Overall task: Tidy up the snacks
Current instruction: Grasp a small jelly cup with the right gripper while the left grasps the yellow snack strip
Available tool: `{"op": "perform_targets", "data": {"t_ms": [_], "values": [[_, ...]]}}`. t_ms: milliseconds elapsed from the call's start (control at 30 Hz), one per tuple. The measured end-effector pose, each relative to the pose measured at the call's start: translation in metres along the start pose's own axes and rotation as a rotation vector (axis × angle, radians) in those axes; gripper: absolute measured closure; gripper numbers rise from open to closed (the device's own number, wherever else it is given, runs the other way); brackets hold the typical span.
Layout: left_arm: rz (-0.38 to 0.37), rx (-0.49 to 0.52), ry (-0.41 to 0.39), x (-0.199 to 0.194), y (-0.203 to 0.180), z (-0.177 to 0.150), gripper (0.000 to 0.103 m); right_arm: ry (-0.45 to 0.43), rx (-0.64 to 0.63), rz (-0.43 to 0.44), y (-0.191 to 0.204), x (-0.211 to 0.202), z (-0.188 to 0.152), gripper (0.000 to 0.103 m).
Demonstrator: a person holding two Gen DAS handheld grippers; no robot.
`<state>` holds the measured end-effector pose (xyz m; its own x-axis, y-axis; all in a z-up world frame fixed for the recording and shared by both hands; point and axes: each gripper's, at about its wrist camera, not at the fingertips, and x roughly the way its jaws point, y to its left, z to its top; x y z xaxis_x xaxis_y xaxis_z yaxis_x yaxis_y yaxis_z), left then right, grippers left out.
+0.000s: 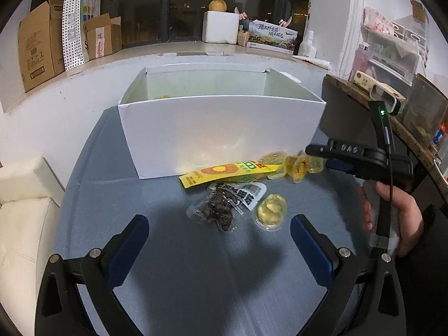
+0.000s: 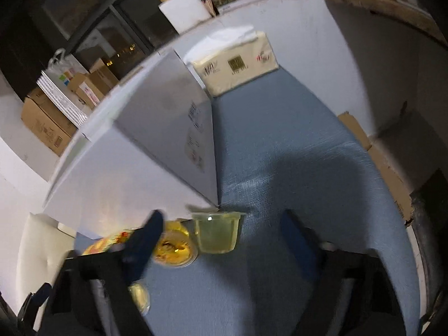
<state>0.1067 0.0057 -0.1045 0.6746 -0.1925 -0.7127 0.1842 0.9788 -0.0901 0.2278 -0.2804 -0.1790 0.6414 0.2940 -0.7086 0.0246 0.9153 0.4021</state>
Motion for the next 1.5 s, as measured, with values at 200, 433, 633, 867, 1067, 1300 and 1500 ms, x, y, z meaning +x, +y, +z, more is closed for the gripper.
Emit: {"op": "perform_targets", "data": {"t_ms": [200,433,633,867,1067,1300,1500], "values": [[0.015,0.004,0.01,0.014,0.003,0.007,0.0,0.005,-0.066,0.007,0.01,0.004,-0.006,0.056],[0.038,0.023,0.017,0.026,0.007,0.018,0.0,-0.034,-0.053,0.054,0.005,-0.024,-0.013,0.056],[0.038,-0.03,0.057,0.049,0.019,0.028,0.0,-0.094,-0.043,0.108,0.003,-0.066,-0.025,0.056],[0.06,0.09,0.076,0.077,0.014,0.037,0.0,-0.13,-0.045,0.141,0.001,-0.099,-0.044,0.056],[0.046,0.176,0.119,0.096,0.008,0.043,0.007,-0.129,-0.049,0.145,-0.001,-0.102,-0.05,0.056],[0.004,0.287,0.188,0.129,-0.012,0.054,0.035,-0.123,-0.048,0.145,-0.002,-0.099,-0.052,0.056],[-0.053,0.291,0.131,0.103,-0.01,0.049,0.091,-0.122,-0.039,0.155,-0.001,-0.1,-0.055,0.056]]}}
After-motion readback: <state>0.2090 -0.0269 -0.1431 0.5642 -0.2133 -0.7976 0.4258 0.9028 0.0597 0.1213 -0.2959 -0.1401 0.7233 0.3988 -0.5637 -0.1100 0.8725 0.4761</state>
